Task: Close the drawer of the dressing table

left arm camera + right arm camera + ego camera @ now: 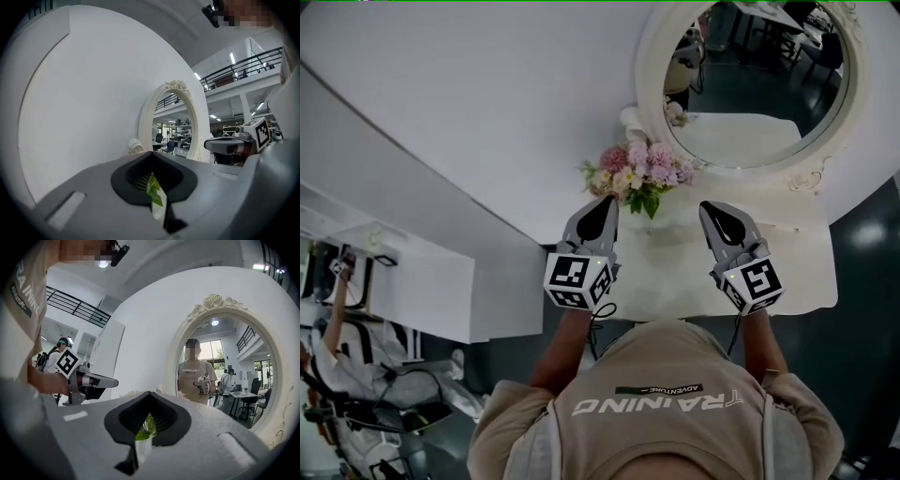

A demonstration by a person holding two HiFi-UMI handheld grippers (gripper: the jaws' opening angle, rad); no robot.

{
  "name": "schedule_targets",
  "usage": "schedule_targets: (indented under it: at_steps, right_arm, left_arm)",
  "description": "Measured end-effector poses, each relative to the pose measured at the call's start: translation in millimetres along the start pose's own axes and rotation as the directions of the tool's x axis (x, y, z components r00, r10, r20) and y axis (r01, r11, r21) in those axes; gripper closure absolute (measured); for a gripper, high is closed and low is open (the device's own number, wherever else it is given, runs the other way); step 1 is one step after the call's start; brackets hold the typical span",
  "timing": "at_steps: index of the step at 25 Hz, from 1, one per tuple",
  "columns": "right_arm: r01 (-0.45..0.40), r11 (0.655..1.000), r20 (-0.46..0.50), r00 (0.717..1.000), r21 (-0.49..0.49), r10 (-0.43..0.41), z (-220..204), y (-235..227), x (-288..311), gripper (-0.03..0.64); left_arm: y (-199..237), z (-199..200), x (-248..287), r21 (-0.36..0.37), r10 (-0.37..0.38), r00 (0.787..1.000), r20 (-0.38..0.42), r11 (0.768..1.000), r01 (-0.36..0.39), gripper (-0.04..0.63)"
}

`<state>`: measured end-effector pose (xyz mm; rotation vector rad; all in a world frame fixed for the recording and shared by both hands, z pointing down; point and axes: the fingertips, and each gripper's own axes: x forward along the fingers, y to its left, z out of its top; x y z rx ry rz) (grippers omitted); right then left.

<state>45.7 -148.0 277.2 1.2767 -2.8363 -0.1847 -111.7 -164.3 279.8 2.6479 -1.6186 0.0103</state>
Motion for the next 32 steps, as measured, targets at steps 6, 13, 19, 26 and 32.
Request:
schedule_targets:
  at_steps: [6, 13, 19, 26, 32]
  right_arm:
    - [0.013, 1.000, 0.014, 1.000, -0.001, -0.013, -1.0, -7.3, 0.2, 0.615]
    - [-0.005, 1.000, -0.019, 1.000, 0.015, 0.005, -9.8, -5.2, -2.0, 0.615]
    - [-0.023, 0.999, -0.017, 1.000, 0.032, 0.024, -16.2, -1.7, -0.9, 0.615]
    - [-0.030, 0.999, -0.041, 0.999, 0.046, 0.032, -26.7, 4.4, -4.7, 0.615]
    - [-0.015, 0.999, -0.042, 0.999, 0.044, 0.016, -28.2, -5.1, -4.2, 0.615]
  left_arm:
    - [2.9, -5.3, 3.7, 0.015, 0.008, 1.000, -0.005, 1.000, -0.008, 0.577]
    - [2.5, -2.6, 4.6, -0.004, 0.015, 1.000, -0.006, 1.000, -0.015, 0.577]
    - [7.1, -10.4, -1.6, -0.004, 0.031, 0.999, -0.031, 1.000, -0.031, 0.577]
    - [4.9, -16.1, -5.5, -0.007, 0.030, 0.999, -0.043, 1.000, -0.030, 0.577]
    - [4.9, -21.0, 1.3, -0.011, 0.028, 0.999, -0.046, 1.000, -0.028, 0.577]
